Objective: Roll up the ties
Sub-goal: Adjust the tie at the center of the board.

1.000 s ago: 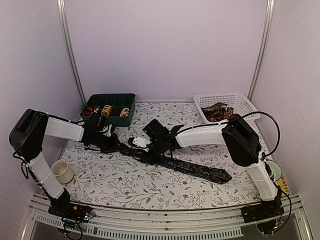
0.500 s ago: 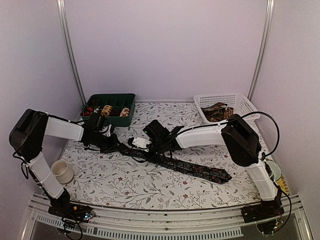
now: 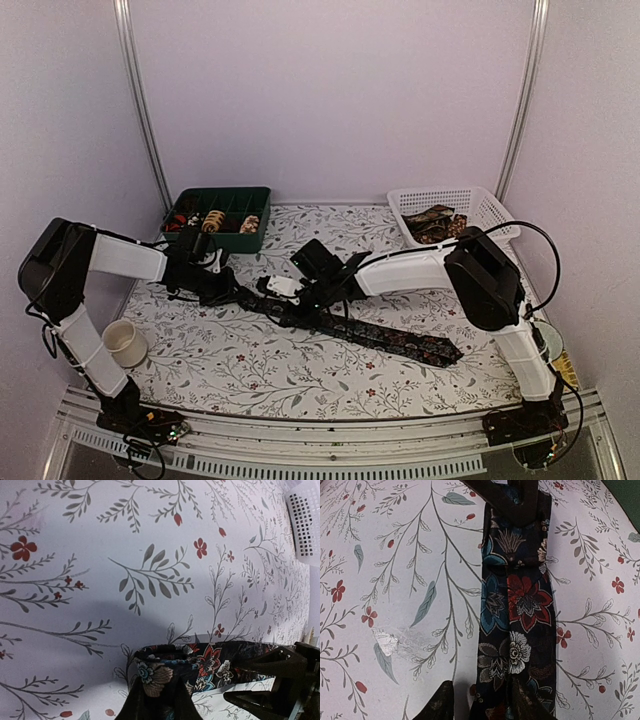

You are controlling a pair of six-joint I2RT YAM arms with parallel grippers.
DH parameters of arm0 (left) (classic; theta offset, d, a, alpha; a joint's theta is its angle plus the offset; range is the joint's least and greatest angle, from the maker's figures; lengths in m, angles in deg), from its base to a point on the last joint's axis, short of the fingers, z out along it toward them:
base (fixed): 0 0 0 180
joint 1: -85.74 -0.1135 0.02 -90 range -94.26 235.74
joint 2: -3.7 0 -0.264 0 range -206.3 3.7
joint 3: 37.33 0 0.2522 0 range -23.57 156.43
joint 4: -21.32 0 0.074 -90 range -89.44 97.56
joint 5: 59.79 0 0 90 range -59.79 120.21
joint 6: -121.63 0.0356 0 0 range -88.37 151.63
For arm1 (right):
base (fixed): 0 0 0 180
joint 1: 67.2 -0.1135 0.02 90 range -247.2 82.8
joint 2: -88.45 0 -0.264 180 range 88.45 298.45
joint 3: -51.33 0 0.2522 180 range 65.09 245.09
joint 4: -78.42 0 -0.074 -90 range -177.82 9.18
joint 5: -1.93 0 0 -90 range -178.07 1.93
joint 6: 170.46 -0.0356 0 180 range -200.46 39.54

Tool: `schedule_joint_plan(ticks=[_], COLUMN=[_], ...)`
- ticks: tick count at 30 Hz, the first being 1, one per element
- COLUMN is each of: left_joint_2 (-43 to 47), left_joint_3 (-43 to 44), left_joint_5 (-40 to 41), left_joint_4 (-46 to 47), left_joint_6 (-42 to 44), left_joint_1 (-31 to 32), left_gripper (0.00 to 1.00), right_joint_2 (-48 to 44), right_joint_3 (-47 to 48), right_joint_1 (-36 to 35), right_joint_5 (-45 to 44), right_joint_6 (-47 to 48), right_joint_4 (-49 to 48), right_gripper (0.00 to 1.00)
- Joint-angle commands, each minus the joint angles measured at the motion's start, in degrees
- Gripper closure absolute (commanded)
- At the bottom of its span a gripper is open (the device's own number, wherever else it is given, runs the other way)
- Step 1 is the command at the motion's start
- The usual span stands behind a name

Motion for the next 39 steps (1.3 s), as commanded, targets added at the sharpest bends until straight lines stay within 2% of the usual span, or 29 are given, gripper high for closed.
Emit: schedule_joint_plan(ticks=[1, 8, 13, 20, 35, 39], left_joint_2=[0.56, 0.36, 0.09, -0.13, -0.35, -0.38], left_joint_3=[-0.21, -0.03, 0.06, 0.22, -0.01, -0.03], left_joint_5=[0.86, 0.77, 0.63, 0.54, 0.67, 0.68], left_joint_4=[-0.87, -0.81, -0.71, -0.64, -0.52, -0.52], left_joint_6=[0.97, 1.16, 1.22, 1.40, 1.21, 1.17], left_joint_1=[-0.68, -0.73, -0.77, -0.81, -0.92, -0.94], left_gripper=[1.00, 1.00, 1.00, 1.00, 1.00, 1.00], right_joint_2=[-8.11, -8.55, -11.33, -13.62, -6.77, -5.42], right_joint_3=[-2.19, -1.21, -3.66, -4.72, -1.47, -1.20], right_joint_1=[0.51, 2.41, 4.85, 5.04, 1.47, 0.64], right_joint_5=[0.01, 3.58, 13.94, 13.33, -2.81, -5.34], right_joint_6=[-1.58, -1.89, -5.60, -6.35, -0.22, 1.18], right_joint_4=[3.05, 3.43, -0.43, -2.80, 2.40, 3.06], right_gripper=[0.61, 0.62, 0.62, 0.62, 0.70, 0.77])
